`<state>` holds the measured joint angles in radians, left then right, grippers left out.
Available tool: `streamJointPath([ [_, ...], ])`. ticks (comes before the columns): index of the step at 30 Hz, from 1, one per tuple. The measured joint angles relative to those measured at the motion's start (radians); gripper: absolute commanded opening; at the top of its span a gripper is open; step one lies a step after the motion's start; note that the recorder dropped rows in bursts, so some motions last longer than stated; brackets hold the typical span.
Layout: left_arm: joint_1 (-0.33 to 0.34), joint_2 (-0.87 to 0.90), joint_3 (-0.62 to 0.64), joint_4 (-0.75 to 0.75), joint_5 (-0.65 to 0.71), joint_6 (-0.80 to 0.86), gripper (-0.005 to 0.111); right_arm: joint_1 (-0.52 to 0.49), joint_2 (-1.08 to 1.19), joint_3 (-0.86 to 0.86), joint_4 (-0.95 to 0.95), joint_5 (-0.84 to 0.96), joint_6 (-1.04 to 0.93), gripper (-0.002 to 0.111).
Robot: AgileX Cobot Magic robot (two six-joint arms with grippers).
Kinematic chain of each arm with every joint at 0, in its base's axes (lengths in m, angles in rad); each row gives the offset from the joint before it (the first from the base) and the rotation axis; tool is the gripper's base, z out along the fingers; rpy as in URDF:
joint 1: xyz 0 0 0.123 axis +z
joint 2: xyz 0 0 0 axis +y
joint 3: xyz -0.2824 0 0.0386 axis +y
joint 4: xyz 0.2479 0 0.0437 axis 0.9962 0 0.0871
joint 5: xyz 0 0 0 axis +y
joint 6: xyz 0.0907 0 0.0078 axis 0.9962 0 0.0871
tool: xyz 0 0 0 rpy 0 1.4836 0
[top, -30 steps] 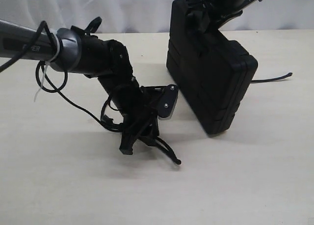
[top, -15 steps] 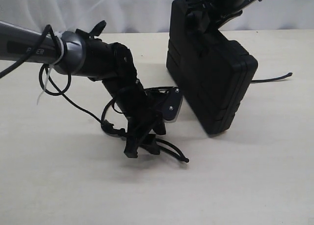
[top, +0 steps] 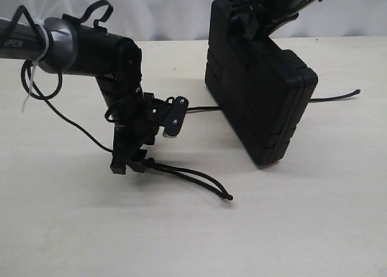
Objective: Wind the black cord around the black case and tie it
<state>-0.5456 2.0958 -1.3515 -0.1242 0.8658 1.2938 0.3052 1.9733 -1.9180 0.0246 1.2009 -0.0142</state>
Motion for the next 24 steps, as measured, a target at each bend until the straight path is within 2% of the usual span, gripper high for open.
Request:
streamJointPath([
  [2, 0.000, 0.018, 0.000, 0.009, -0.004, 0.000, 0.058, 0.000, 0.000, 0.000, 0.000, 0.000, -0.001, 0.004],
  [4, 0.000, 0.036, 0.000, 0.011, -0.021, -0.002, 0.050, 0.000, 0.000, 0.000, 0.000, 0.000, -0.001, 0.004],
  [5, 0.000, 0.036, 0.000, 0.011, -0.030, -0.004, 0.043, 0.000, 0.000, 0.000, 0.000, 0.000, -0.001, 0.004],
  [7, 0.000, 0.037, 0.000, 0.011, -0.042, -0.006, 0.020, 0.000, 0.000, 0.000, 0.000, 0.000, -0.001, 0.004],
  [10, 0.000, 0.038, 0.000, 0.011, -0.041, -0.006, 0.000, 0.000, 0.000, 0.000, 0.000, 0.000, -0.001, 0.004],
  [13, 0.000, 0.038, 0.000, 0.011, -0.023, -0.023, 0.000, 0.000, 0.000, 0.000, 0.000, 0.000, -0.001, 0.004],
  [18, 0.005, 0.034, 0.000, 0.011, -0.019, -0.143, 0.000, 0.000, 0.000, 0.000, 0.000, 0.000, -0.001, 0.004],
  [24, 0.063, -0.029, 0.000, -0.036, -0.076, -0.298, 0.000, 0.000, 0.000, 0.000, 0.000, 0.000, -0.004, 0.004],
])
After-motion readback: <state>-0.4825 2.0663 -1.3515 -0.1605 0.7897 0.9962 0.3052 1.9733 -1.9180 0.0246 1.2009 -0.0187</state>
